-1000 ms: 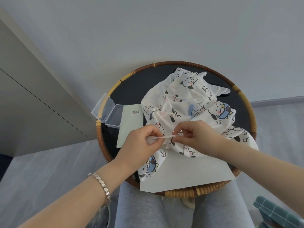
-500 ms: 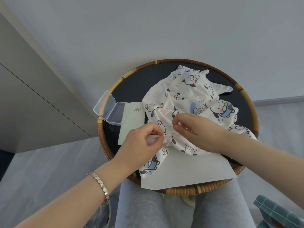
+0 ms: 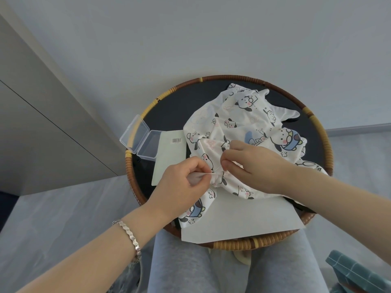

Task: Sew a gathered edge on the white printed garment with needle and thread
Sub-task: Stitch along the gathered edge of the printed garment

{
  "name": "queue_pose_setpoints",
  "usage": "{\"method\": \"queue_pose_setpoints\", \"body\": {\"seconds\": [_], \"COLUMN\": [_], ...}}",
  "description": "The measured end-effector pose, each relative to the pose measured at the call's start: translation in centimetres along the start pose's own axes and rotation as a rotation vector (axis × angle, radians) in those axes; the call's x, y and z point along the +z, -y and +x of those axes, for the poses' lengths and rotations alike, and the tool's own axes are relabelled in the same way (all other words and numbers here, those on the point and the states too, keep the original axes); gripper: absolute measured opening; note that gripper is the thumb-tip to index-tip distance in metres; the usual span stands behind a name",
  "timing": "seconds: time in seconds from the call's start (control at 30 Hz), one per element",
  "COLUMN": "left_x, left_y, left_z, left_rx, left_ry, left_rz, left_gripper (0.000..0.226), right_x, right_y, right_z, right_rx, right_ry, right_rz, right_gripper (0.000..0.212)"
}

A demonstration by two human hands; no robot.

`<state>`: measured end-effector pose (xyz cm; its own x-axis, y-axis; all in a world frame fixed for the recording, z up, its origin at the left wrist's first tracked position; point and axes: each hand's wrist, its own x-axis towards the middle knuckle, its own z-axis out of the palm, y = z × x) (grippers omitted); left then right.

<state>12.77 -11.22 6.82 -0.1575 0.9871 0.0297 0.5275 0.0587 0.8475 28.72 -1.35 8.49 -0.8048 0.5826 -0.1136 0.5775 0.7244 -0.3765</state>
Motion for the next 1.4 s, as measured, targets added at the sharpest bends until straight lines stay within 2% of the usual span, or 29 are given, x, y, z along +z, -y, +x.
{"method": "queue_pose_setpoints", "body": {"seconds": [0.6,0.87,1.0,1.13,1.4], "left_x": [0.0,-0.5,-0.5,-0.3,0.7], "left_y": [-0.1,-0.6,-0.8,-0.9,-0.3], "left_z": [-0.1,0.5,0.8,1.1,1.3], "left_rx": [-0.004,-0.041,-0.052,-0.037,-0.135], "left_ry": [0.014,0.142,0.161,0.116,0.084], "left_rz": [-0.013,-0.079,-0.132,-0.162,-0.434], "left_gripper": [0.014,0.02,0.017,0.018,0.013], "right_x": [0.2,0.7,0.9,1.4,2.3], "right_y": [0.0,-0.2,-0.5,-0.6,-0.2], "right_z": [0.0,-0.1,-0.1,-0.2,-0.3], "right_rx": [-0.062,-0.142,-0.194,-0.192,-0.027], "right_ry": [-0.007,0.041,0.042,0.006,-0.058], "right_rz": [-0.025,0.042,0.159,0.271,0.724], "right_gripper": [0.029,0.023,0.029,0.019,0.023]}}
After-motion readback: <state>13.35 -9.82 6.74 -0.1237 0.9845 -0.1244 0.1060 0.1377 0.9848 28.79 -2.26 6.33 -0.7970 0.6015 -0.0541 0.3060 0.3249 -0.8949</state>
